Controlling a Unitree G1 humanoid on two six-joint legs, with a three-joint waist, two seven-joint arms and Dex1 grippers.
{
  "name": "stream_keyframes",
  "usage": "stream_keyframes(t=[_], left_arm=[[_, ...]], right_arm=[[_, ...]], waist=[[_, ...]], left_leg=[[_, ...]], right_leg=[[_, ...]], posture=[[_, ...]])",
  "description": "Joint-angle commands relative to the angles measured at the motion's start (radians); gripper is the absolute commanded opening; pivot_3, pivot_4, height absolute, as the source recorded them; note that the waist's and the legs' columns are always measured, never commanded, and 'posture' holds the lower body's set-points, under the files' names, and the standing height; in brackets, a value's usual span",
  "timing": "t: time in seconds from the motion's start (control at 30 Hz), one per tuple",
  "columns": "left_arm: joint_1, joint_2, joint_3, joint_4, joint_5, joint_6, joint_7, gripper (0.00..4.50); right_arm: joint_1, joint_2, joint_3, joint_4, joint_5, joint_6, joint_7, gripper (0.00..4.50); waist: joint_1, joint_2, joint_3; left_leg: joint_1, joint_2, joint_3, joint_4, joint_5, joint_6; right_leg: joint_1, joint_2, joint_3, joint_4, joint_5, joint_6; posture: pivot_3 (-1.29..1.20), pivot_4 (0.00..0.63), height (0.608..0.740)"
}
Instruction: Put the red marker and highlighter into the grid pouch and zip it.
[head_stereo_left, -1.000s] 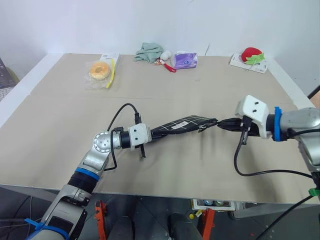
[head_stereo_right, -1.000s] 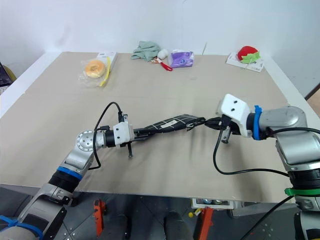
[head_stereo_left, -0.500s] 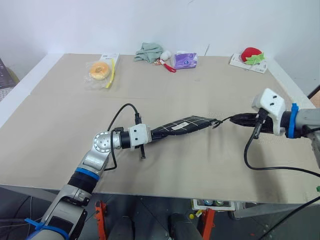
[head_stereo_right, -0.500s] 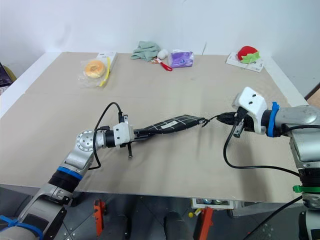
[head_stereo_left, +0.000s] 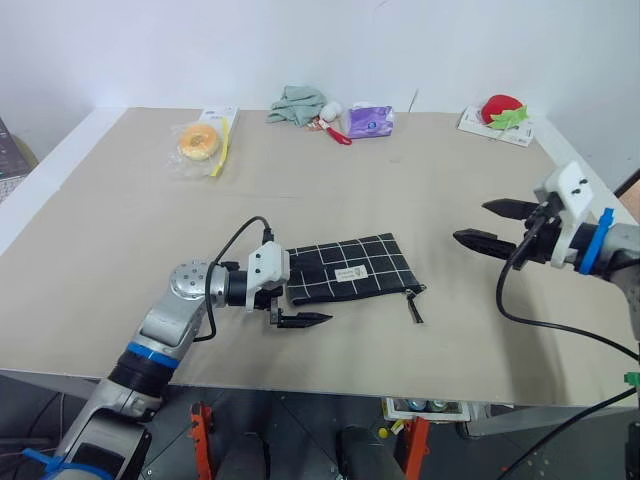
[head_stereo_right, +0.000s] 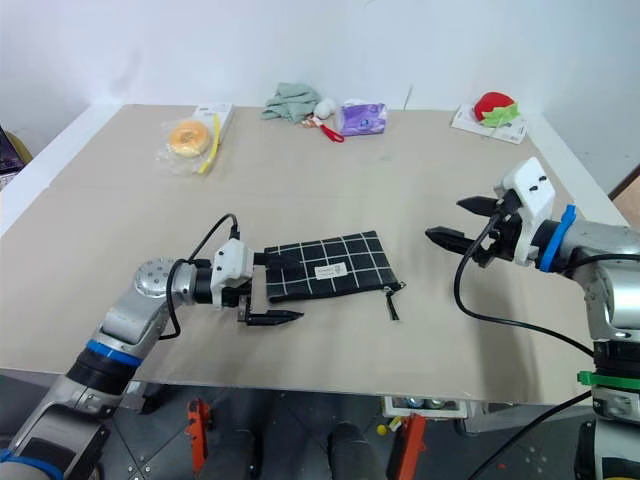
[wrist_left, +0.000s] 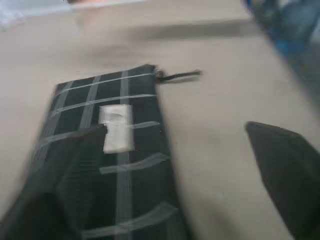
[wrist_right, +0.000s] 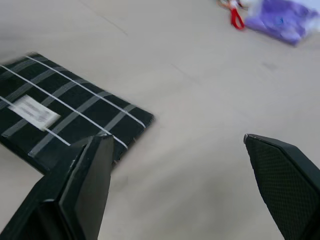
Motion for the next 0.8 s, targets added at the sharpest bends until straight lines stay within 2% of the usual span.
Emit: stream_keyframes(t=[0.03,0.1,0.17,0.3,0.57,0.8], left_arm=[[-0.004,0.016,0.129,-0.085,-0.121,0.165,0.081,4.34],[-0.012,0.025,0.238,-0.069,-0.172,0.234,0.169,4.34],[-0.015,0.045,0.328,-0.039,-0.166,0.259,0.267,4.34],[0.056,0.146,0.45,-0.02,-0.151,0.3,0.33,4.34],[0.18,0.298,0.516,0.038,-0.097,0.247,0.288,4.34],[0.16,0.327,0.482,0.057,-0.084,0.244,0.242,4.34]], right_arm=[[0.003,-0.001,-0.006,0.004,-0.03,0.0,-0.052,4.5],[0.019,0.007,-0.011,0.007,-0.037,0.003,-0.071,4.5],[0.033,0.014,-0.016,0.016,-0.04,0.012,-0.09,4.5],[0.059,0.008,0.004,0.041,-0.054,0.042,-0.1,4.5],[0.052,-0.021,0.036,0.127,-0.094,-0.01,-0.033,4.5],[0.025,-0.015,0.05,0.136,-0.107,-0.032,0.007,4.5]], waist=[[0.0,0.0,0.0],[0.0,0.0,0.0],[-0.002,0.0,0.0],[-0.009,0.0,0.0],[-0.004,-0.002,0.001],[-0.001,-0.002,0.001]], left_leg=[[0.0,0.0,0.0,0.0,0.0,0.0],[0.001,0.0,0.0,0.0,0.0,0.0],[0.001,0.001,0.0,0.0,0.0,0.0],[0.001,0.001,0.0,0.0,0.0,0.0],[0.001,0.0,0.0,-0.001,0.0,0.0],[0.002,0.001,0.001,-0.001,0.001,-0.001]], right_leg=[[0.0,0.0,0.0,0.0,0.0,0.0],[0.0,0.0,0.0,0.001,0.0,0.0],[0.0,0.001,0.0,0.001,0.0,0.0],[0.0,0.001,0.0,0.001,0.0,-0.001],[0.0,0.0,0.0,0.001,-0.001,-0.001],[0.0,0.001,0.0,0.001,0.0,-0.002]], posture=[[0.0,0.15,0.734],[0.0,0.15,0.734],[0.0,0.15,0.734],[0.0,0.15,0.734],[0.0,0.15,0.734],[0.0,0.15,0.734]])
